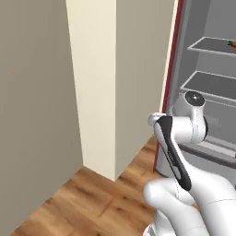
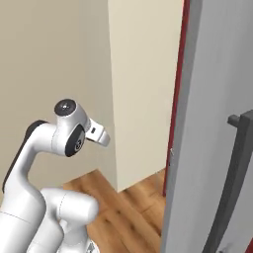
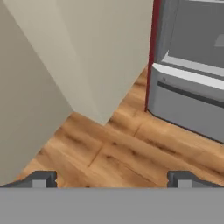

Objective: Pick the egg and butter from the fridge and place them by the bowl for mixing.

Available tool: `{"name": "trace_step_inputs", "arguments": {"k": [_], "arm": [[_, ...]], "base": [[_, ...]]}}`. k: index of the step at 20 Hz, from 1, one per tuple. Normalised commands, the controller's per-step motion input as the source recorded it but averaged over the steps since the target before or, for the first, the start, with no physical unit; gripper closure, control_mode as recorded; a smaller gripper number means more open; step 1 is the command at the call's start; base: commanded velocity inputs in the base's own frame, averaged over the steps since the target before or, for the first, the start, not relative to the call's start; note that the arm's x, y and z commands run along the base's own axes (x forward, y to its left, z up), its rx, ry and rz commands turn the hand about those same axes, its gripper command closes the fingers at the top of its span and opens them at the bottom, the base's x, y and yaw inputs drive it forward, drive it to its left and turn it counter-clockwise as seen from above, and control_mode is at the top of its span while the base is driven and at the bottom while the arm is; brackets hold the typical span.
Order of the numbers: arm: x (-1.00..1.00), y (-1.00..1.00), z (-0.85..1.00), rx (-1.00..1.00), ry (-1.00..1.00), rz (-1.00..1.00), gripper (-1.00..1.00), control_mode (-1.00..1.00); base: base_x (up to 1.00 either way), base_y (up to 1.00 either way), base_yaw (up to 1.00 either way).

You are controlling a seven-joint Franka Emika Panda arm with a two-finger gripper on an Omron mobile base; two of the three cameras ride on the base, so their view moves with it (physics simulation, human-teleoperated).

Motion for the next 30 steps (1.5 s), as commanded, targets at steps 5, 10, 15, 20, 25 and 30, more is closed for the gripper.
{"name": "trace_step_inputs", "arguments": {"k": [5, 10, 15, 20, 25, 30], "arm": [[0.0, 0.0, 0.0, 0.0, 0.0, 0.0, -1.0, 1.0], [0.0, 0.0, 0.0, 0.0, 0.0, 0.0, -1.0, 1.0], [0.0, 0.0, 0.0, 0.0, 0.0, 0.0, -1.0, 1.0], [0.0, 0.0, 0.0, 0.0, 0.0, 0.0, -1.0, 1.0], [0.0, 0.0, 0.0, 0.0, 0.0, 0.0, -1.0, 1.0], [0.0, 0.0, 0.0, 0.0, 0.0, 0.0, -1.0, 1.0]], "base": [[0.49, 0.34, -0.63], [0.56, 0.36, -0.55], [0.61, 0.36, -0.49], [0.61, 0.3, -0.46], [0.81, 0.04, -0.13], [0.9, -0.14, 0.03]]}}
